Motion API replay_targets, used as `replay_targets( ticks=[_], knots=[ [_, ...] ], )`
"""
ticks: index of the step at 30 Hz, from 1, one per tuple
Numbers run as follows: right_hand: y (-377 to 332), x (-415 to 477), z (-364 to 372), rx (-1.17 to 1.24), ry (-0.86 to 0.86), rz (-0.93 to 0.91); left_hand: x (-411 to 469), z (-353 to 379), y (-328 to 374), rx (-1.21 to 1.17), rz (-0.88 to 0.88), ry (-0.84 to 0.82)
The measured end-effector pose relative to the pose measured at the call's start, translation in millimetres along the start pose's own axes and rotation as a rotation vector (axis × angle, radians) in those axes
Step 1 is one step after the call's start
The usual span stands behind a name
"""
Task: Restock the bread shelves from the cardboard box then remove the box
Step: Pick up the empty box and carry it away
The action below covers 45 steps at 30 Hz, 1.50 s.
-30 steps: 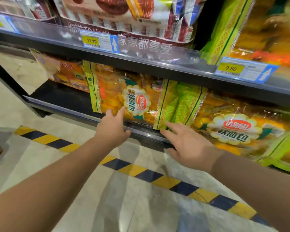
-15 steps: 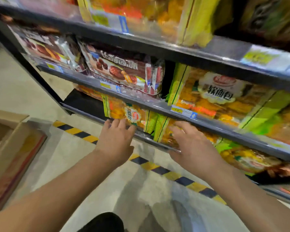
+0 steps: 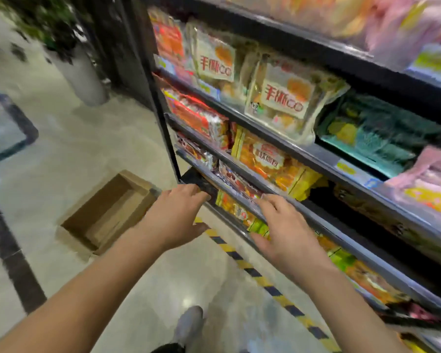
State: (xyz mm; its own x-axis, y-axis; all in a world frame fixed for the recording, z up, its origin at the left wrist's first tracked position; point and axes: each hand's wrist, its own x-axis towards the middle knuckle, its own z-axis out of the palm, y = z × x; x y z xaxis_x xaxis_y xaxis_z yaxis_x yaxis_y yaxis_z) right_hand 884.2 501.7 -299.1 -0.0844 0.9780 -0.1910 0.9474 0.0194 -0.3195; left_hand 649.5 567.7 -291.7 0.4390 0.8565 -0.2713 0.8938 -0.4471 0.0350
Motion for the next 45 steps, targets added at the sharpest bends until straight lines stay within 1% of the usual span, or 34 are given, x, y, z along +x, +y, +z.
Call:
replay_targets(
  ticks=[3,7,14,20,25,29,33,38,42,45],
  knots=[
    [-47,11,-16,0.014,0.013,-0.122,-51,-10,-35,-0.051,-0.169,0.034],
    [-119,49,-21,-0.047,0.008,-0.271,-93,-2,-94,-0.135,-0.386,0.058],
    [-238,123,8,-0.092,-0.070,-0.444,-143,13,-214,-0.274,-0.594,0.081],
    [-318,188,40,-0.116,-0.153,-0.519,-160,43,-311,-0.369,-0.745,0.028],
    [-356,255,64,-0.137,-0.235,-0.578,-142,64,-362,-0.448,-0.836,0.006],
    [-380,330,89,-0.147,-0.296,-0.610,-117,83,-405,-0.485,-0.924,-0.027],
    [-394,413,119,-0.180,-0.315,-0.661,-78,97,-448,-0.540,-1.041,-0.052],
    [-416,506,164,-0.252,-0.456,-0.669,-25,122,-497,-0.697,-1.151,-0.046],
    [-421,563,216,-0.244,-0.532,-0.640,9,171,-533,-0.753,-1.216,-0.058],
    [-417,606,273,-0.283,-0.574,-0.592,37,228,-559,-0.765,-1.227,-0.137]
  ],
)
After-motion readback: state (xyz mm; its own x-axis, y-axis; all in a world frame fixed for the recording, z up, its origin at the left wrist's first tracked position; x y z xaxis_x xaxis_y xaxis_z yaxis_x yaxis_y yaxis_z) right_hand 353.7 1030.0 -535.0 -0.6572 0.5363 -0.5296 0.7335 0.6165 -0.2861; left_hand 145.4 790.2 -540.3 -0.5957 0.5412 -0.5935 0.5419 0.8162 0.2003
